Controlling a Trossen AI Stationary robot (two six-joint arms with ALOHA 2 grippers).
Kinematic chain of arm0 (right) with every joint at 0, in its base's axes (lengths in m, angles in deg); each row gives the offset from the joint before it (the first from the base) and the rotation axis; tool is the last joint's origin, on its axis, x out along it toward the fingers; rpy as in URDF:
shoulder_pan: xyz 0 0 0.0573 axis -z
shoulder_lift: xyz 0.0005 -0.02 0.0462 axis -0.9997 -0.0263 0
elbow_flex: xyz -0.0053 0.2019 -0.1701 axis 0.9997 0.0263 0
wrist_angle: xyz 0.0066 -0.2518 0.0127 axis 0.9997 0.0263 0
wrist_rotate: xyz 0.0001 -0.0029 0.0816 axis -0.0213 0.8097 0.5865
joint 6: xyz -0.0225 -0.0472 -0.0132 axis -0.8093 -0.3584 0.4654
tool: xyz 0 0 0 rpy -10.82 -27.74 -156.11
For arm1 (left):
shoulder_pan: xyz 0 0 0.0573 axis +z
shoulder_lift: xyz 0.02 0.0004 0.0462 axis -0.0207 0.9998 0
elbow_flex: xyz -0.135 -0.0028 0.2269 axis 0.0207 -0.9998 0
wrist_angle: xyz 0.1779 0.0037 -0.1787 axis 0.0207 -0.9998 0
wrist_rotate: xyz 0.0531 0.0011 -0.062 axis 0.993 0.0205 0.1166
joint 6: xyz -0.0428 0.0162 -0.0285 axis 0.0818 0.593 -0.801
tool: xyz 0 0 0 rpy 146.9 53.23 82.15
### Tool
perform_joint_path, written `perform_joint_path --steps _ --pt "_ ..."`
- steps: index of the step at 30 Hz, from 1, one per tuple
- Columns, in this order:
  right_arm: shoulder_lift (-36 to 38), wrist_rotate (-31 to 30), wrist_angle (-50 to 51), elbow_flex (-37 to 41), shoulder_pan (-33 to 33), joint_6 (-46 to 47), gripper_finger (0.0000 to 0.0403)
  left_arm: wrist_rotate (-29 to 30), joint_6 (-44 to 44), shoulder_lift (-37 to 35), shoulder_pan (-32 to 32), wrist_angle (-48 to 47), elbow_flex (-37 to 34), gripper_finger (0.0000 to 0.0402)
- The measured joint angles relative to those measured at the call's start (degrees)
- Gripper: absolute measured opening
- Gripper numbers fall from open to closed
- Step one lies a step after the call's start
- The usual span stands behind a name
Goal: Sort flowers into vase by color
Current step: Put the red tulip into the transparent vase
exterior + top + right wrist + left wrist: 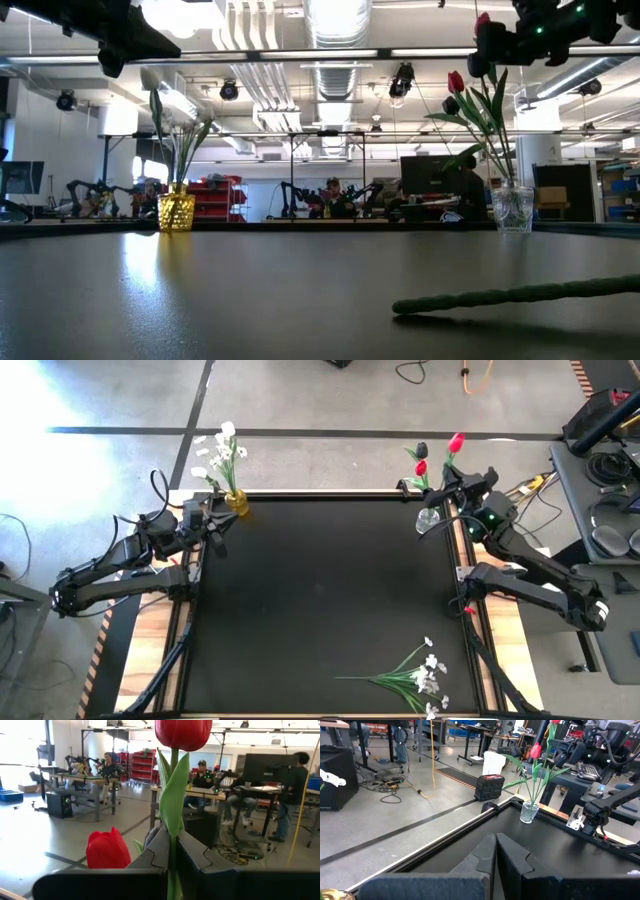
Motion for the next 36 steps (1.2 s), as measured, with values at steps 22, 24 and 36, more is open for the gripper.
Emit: perform_joint_path --steps 22,24,36 --pt "-2.8 0.0 0.1 4.6 0.0 -2.7 0.0012 0.0 0.0 0.0 0.0 -0.1 0.0 0.0000" --pt "-3.2 0.0 0.1 4.6 0.0 -2.7 0.0012 0.0 0.0 0.0 0.0 -0.1 0.0 0.0000" --pt "-3.3 0.0 6.1 4.4 0.0 -1.1 0.0012 0.0 0.0 0.0 0.0 -0.1 0.0 0.0000"
